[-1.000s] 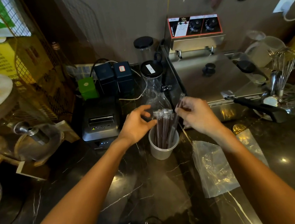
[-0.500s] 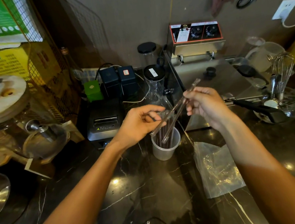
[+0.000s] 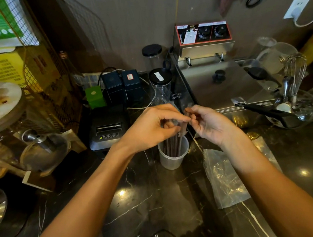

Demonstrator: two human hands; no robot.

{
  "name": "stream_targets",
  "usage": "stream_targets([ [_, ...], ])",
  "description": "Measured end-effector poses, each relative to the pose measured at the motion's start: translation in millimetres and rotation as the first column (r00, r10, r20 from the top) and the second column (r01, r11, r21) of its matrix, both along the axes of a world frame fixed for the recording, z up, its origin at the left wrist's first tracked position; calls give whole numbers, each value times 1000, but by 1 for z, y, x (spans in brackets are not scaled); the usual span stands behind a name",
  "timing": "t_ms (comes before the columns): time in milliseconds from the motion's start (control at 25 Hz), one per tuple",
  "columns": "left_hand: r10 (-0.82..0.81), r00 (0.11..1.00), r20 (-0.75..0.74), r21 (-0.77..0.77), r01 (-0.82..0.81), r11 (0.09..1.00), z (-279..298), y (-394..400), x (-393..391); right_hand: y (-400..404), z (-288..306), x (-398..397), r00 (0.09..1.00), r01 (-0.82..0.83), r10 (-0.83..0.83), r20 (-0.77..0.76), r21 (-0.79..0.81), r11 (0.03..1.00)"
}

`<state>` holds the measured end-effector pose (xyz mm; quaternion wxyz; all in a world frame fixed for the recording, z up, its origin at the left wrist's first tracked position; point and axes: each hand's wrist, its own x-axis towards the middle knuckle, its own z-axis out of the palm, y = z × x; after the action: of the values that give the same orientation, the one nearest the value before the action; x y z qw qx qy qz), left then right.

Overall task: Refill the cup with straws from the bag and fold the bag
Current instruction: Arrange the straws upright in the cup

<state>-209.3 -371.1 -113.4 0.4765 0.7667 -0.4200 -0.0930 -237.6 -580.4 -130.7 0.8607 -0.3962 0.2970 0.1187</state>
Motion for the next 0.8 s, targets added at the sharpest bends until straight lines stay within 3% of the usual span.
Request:
stream_targets([
  [120,61,997,56,-74,-56,996,2,-8,1,3,-3,-1,996,-89,88,28,40,995],
  [200,175,983,52,-184,-163,969,2,-13,6,6,-3,-5,969,-231,244,31,-237,944],
  [240,225,974,39,-215,-212,953,3,-14,10,8,-3,-7,956,-265,293,1,-423,866],
  [320,279,960,-3,-214,-274,938,4,-13,17,7,-2,-13,962,-197,274,4,-688,699],
  [400,270,961,-63,-180,-277,944,2,-12,21,3,-1,-16,940,-80,315,130,-814,575],
  [560,232,965,-125,-127,-247,961,-14,-18,20,10,-8,-18,806,-98,546,229,-857,506],
  [800,278,940,-198,-46,-292,955,-60,-17,17,9,-47,-15,844,-161,521,125,-868,469],
])
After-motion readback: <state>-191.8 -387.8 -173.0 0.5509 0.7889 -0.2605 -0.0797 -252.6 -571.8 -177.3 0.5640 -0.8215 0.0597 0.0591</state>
